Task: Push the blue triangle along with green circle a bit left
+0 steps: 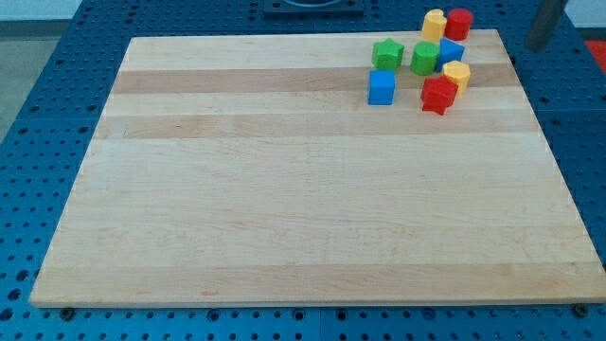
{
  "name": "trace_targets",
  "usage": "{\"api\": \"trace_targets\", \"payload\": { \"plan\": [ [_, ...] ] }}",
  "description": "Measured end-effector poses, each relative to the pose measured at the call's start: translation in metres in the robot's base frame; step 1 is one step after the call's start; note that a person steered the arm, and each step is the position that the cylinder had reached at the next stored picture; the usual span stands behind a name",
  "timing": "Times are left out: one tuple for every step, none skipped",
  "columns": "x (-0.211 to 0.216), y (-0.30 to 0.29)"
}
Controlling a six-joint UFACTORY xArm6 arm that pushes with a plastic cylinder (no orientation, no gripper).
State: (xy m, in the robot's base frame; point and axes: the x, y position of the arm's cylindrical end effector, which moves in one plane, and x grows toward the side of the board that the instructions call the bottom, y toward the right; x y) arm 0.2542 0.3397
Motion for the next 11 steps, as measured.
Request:
{"api": "trace_targets", "payload": {
  "plan": [
    [0.017,-0.008],
    [0.006,-0.013],
    [0.001,-0.024],
    [0.003,-0.041],
    [0.009,-0.056],
    [0.012,-0.074],
    [0.012,-0.087],
    [0.012,-0.102],
    [0.012,-0.119],
    [0.012,-0.136],
    [0.012,-0.152]
  ]
}}
